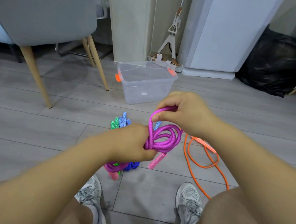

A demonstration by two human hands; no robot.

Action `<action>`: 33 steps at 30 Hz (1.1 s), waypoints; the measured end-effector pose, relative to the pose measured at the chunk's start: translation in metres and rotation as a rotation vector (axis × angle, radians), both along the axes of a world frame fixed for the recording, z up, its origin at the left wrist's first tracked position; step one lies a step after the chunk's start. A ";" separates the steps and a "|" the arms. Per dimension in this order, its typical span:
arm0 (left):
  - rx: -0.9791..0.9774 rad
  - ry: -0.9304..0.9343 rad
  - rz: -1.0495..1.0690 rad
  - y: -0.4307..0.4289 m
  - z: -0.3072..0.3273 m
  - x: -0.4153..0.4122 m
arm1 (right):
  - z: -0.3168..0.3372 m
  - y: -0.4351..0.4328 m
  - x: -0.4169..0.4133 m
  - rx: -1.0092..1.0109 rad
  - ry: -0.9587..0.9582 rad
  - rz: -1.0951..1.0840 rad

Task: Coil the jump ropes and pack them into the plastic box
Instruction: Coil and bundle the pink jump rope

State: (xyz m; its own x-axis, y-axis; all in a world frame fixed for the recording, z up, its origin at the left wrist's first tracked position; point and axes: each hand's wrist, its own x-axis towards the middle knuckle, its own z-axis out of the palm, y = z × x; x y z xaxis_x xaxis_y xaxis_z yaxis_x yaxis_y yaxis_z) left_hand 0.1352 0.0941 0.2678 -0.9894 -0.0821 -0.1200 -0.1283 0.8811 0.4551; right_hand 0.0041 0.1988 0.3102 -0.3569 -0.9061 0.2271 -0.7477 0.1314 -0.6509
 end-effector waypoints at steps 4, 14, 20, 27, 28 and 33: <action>0.086 0.017 0.071 0.004 -0.001 0.002 | -0.007 0.000 -0.011 0.068 -0.172 -0.029; 0.516 0.487 0.393 0.001 0.012 -0.001 | -0.025 0.008 0.004 0.327 -0.323 0.009; 0.367 0.529 0.643 -0.018 0.007 -0.007 | -0.021 0.015 0.026 0.485 -0.025 0.061; 0.183 0.324 0.623 -0.025 -0.009 -0.012 | -0.003 0.025 0.037 0.507 0.201 0.081; 0.180 0.292 0.594 -0.026 -0.010 -0.011 | -0.003 0.027 0.036 0.486 0.193 0.093; 0.179 0.075 0.479 -0.027 -0.012 -0.004 | -0.004 0.025 0.025 0.286 0.227 0.123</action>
